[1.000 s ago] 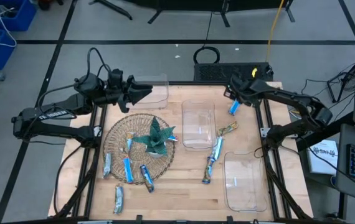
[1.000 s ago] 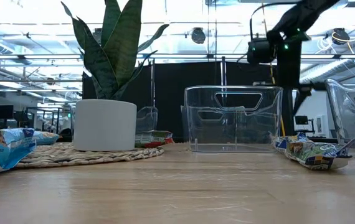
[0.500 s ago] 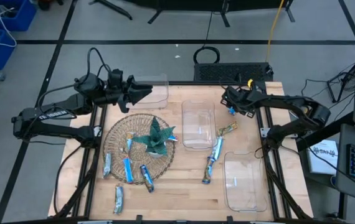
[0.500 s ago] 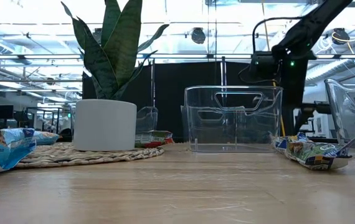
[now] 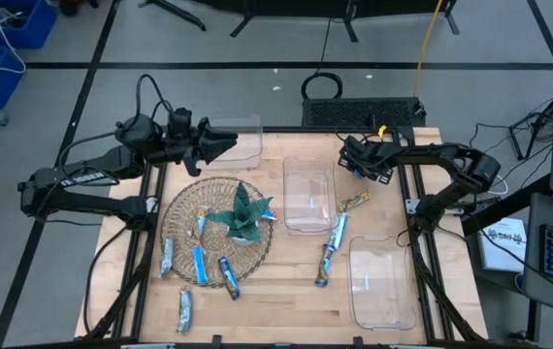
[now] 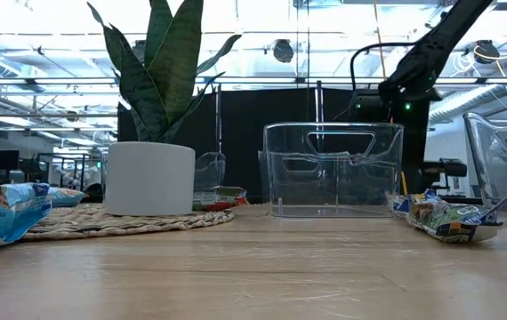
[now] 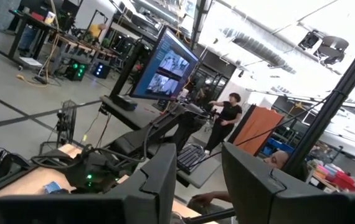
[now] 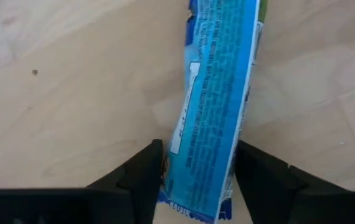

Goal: Pick and place Granola Bars by type
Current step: Put the blue granola bar into the middle transparent bin

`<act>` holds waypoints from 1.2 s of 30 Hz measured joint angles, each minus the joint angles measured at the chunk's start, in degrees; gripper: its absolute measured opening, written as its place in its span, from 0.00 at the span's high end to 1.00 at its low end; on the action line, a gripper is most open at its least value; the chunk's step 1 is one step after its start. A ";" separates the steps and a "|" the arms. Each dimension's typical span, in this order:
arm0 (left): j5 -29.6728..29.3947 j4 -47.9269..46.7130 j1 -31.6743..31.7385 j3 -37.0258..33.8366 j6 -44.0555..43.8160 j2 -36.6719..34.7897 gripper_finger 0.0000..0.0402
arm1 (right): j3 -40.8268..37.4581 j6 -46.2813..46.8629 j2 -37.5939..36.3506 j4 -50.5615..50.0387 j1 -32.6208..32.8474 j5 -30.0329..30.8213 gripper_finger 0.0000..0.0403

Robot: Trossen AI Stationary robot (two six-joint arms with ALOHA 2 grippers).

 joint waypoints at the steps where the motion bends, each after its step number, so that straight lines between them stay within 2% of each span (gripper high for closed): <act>1: 0.02 -0.02 0.01 0.00 -0.14 0.00 0.67 | -0.02 -0.37 0.00 -0.12 0.00 0.26 0.62; 6: 0.07 0.00 -0.20 0.00 -0.37 0.00 0.67 | -0.17 -4.20 -2.09 0.12 0.00 0.91 0.90; 8: 0.14 0.00 -0.20 0.00 -0.37 0.00 0.67 | -0.15 -7.25 -4.18 0.35 0.34 0.97 0.95; 13: 2.62 -0.10 -0.20 0.00 0.55 0.00 0.67 | 2.30 -16.53 -13.35 -2.58 3.32 1.17 0.96; 19: 4.15 -4.06 -0.20 0.00 6.64 0.00 0.67 | 10.99 -32.28 -23.41 -3.63 11.74 -1.27 0.97; 23: 4.15 -10.47 -0.16 0.00 13.14 0.00 0.67 | 17.05 -40.41 -23.20 -4.09 18.74 -7.08 0.97; 27: 4.14 -17.57 -0.18 0.00 18.93 0.00 0.67 | 18.18 -45.23 -20.57 -3.62 24.33 -9.67 0.97; 32: 4.36 -31.92 -0.99 0.00 19.28 0.00 0.67 | 14.01 -50.52 -18.36 -4.11 27.01 -12.81 0.97; 36: 3.71 -44.64 -5.27 0.00 12.90 0.00 0.67 | 9.92 -52.50 -18.43 -2.78 27.12 -16.04 0.97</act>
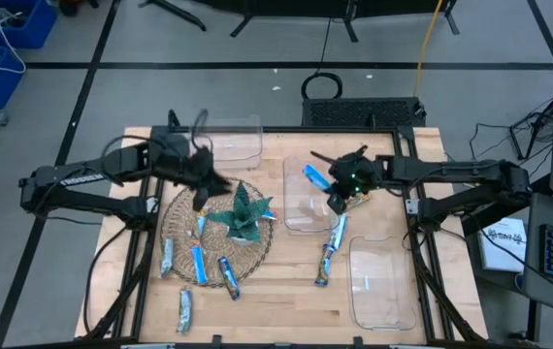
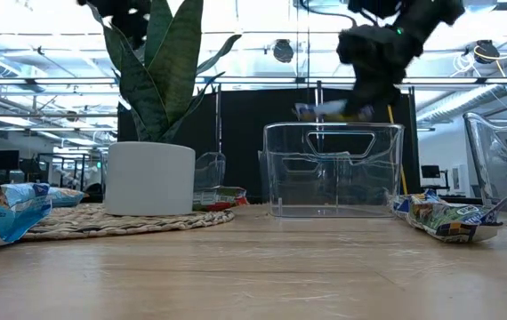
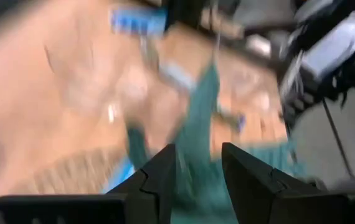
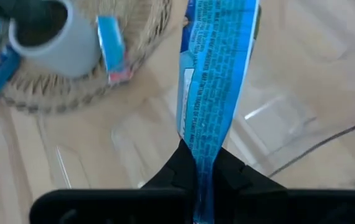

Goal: Pick and place Granola Bars by type
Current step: Put the blue granola bar into the middle transparent bin

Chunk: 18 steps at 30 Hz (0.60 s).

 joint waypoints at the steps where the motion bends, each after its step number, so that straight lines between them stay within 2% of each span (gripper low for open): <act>1: -0.67 -2.35 -1.43 0.00 -2.48 0.00 0.67 | -0.91 -0.05 0.04 -0.27 0.00 -0.93 0.97; 6: -2.92 -7.51 -10.28 0.00 -11.85 -0.52 0.67 | -3.48 -0.01 0.11 1.62 0.48 -2.38 0.98; 12: -6.62 -7.94 -22.61 0.00 -19.57 0.05 0.67 | -2.97 0.47 3.33 8.93 2.04 -4.10 0.98; 18: -11.65 -6.04 -33.72 0.00 -31.79 3.17 0.67 | -2.94 0.43 9.37 11.29 2.63 -8.18 0.98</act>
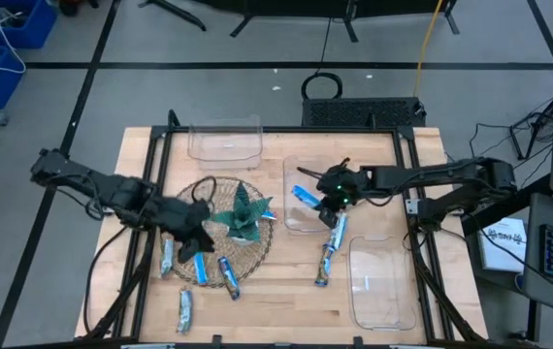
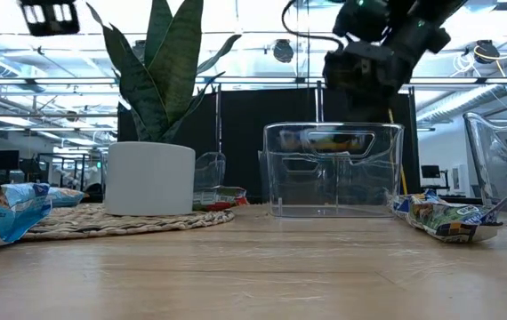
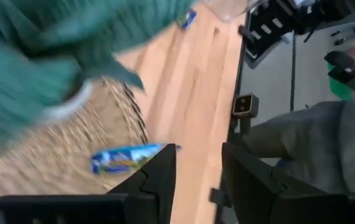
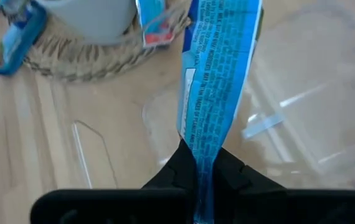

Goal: Pick and place Granola Bars by type
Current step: Put the blue granola bar into the middle transparent bin

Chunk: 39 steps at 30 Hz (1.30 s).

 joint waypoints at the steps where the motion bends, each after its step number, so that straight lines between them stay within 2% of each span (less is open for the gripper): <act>1: -0.79 0.52 -1.39 0.00 -2.64 0.56 0.67 | 0.00 -0.29 0.81 0.45 -0.01 -0.71 0.98; 5: -5.35 5.68 -6.82 0.00 -14.27 3.43 0.67 | 0.00 -1.73 2.87 1.56 -0.01 -1.87 0.97; 7: -8.53 9.03 -9.05 0.00 -20.79 4.79 0.67 | -0.02 -3.16 2.95 1.45 -0.01 -1.97 0.94; 11: -13.63 11.45 -13.07 -0.02 -38.56 7.83 0.67 | -0.02 -5.04 3.09 0.87 -0.12 -3.36 0.80; 16: -16.94 13.52 -18.43 -0.02 -61.66 12.09 0.67 | -0.02 -7.82 3.04 0.89 -0.12 -3.38 0.61; 22: -18.02 19.80 -24.48 -0.02 -84.66 20.12 0.67 | 5.36 -12.84 3.04 -3.79 -0.14 -3.22 0.49; 26: -18.34 22.14 -24.71 -0.02 -86.48 24.63 0.67 | 10.54 -15.28 3.04 -4.73 -0.14 -3.10 0.48; 32: -21.86 15.83 -21.58 -0.02 -84.84 29.36 0.67 | 15.55 -16.94 3.02 -4.82 -0.14 -3.09 0.48; 39: -25.18 18.59 -20.46 -0.02 -68.71 34.56 0.67 | 16.73 -17.88 0.66 -7.06 -0.14 -3.07 0.48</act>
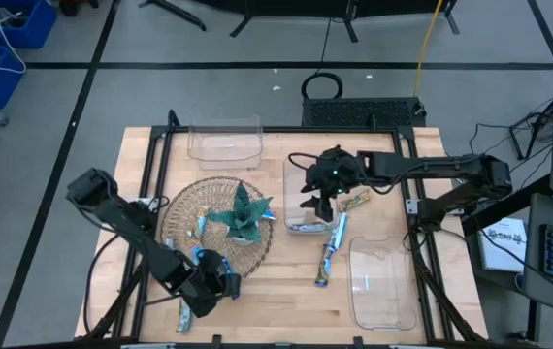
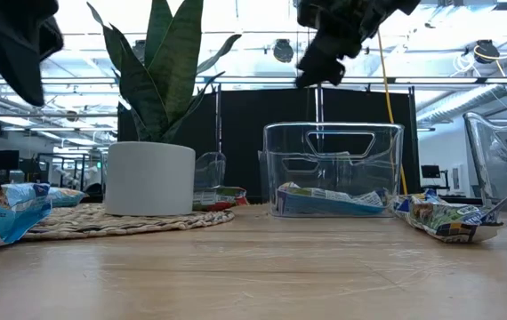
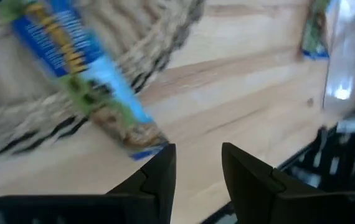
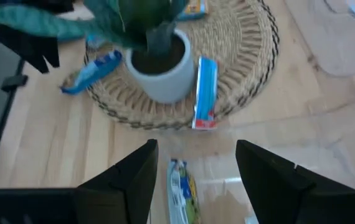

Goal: Pick and place Granola Bars by type
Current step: Put the blue granola bar into the middle transparent bin

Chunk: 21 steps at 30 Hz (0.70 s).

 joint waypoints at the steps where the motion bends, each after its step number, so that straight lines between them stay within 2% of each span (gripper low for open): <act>1: 0.55 -0.17 0.35 0.00 2.28 0.05 0.67 | -0.07 -0.30 -0.38 -0.44 0.00 0.00 0.48; 3: 1.27 -0.06 0.89 0.00 1.85 0.03 0.67 | 0.04 -0.54 -1.35 -0.29 -0.02 0.57 0.48; 8: 0.67 -1.24 0.74 0.02 -10.82 0.51 0.67 | 0.02 -0.58 -2.76 -1.91 -0.02 4.73 0.48; 15: 5.51 -5.73 -0.35 0.07 -20.42 1.43 0.67 | -0.01 -0.11 -2.93 -2.12 -0.02 5.90 0.48; 21: 5.28 -8.94 -0.26 0.00 -21.86 1.60 0.67 | -0.01 -0.09 -2.95 -1.40 -0.07 6.13 0.48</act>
